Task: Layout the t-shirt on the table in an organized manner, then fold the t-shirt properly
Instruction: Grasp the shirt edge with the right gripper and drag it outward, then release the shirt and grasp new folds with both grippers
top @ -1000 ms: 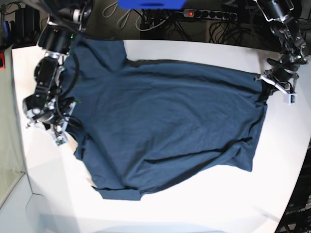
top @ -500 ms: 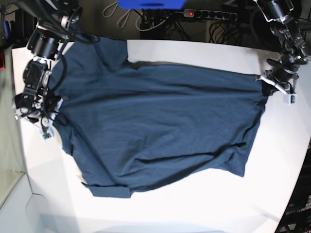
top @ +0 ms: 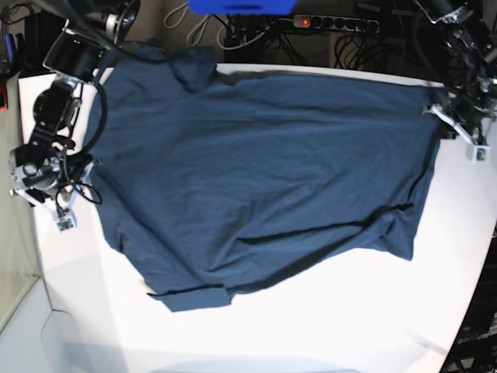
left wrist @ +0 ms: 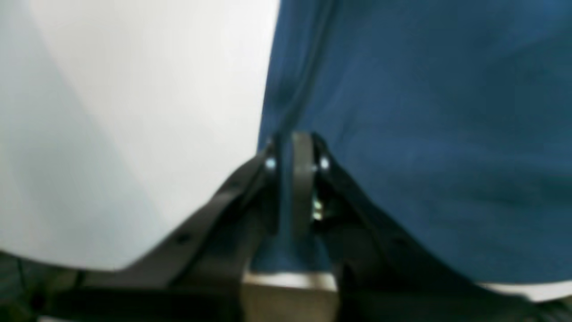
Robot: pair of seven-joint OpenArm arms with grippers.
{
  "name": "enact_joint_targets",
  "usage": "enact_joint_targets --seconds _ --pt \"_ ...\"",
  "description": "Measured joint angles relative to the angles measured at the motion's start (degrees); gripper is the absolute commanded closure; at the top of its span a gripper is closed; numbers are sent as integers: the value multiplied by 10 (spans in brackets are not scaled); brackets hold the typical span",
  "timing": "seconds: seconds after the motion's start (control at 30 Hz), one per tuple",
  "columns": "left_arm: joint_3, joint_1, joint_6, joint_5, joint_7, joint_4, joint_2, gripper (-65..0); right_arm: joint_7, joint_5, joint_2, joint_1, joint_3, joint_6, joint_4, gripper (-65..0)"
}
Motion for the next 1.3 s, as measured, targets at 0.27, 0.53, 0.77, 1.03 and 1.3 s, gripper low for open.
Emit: enact_joint_targets --seconds 0.27,0.53,0.77,1.03,1.3 --pt "-4 -3 0 2 14 4 1 -212 -2 -3 -63 -42 -20 1 34 -361" --pt "-3 -63 0 6 10 4 1 -458 13 5 -90 -96 -174 0 89 -361" --pt "20 -169 5 44 -19 -57 -1 -547 10 -2 -92 -119 -249 0 86 -359" --pt "61 -261 1 144 -110 -215 36 -547 43 -2 -118 -146 -293 0 46 -356" --pt "59 -284 1 167 -129 -247 39 -547 82 12 -118 -150 -296 -1 7 -356"
